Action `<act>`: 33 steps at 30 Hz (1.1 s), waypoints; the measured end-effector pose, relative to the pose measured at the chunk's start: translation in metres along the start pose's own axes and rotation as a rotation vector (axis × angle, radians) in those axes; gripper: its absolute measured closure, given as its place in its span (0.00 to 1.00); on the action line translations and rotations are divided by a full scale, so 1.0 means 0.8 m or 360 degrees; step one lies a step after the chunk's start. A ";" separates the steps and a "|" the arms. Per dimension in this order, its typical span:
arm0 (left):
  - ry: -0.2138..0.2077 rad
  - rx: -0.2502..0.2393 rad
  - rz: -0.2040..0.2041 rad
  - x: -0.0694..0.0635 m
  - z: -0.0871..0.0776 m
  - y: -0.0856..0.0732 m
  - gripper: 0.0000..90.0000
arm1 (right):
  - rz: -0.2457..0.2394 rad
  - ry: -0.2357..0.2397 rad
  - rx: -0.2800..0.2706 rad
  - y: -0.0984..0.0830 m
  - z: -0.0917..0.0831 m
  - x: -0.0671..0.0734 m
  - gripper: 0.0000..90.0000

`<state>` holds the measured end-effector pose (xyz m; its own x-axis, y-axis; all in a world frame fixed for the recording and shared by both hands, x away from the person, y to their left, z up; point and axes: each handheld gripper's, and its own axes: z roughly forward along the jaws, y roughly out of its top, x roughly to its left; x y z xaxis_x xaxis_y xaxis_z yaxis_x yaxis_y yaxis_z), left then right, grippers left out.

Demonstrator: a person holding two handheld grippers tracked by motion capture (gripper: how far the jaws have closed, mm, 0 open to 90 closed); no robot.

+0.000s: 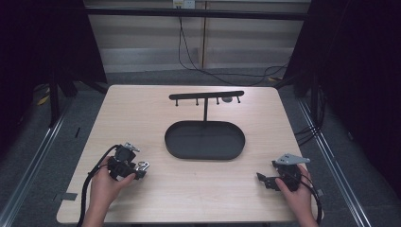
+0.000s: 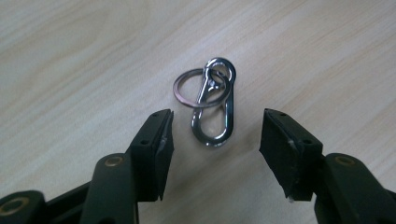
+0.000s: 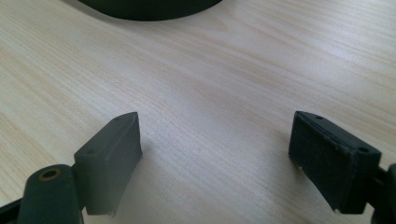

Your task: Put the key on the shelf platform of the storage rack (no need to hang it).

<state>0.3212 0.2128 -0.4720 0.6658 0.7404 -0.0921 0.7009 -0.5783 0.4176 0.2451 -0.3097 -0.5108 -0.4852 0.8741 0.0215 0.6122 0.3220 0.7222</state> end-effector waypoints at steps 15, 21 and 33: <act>0.0042 0.0136 0.0039 -0.005 0.010 0.023 0.61 | 0.0005 0.0000 0.0003 0.000 0.000 0.000 0.18; 0.0061 0.0168 0.0077 -0.008 0.010 0.027 0.70 | -0.0002 0.0001 -0.0001 0.000 0.000 0.000 0.18; 0.0051 0.0132 0.0032 -0.005 0.007 0.026 0.75 | -0.0001 0.0001 -0.0001 0.000 0.000 0.000 0.18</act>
<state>0.3344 0.1955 -0.4682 0.6723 0.7382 -0.0553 0.7072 -0.6183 0.3428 0.2452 -0.3097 -0.5108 -0.4857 0.8738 0.0217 0.6118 0.3222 0.7225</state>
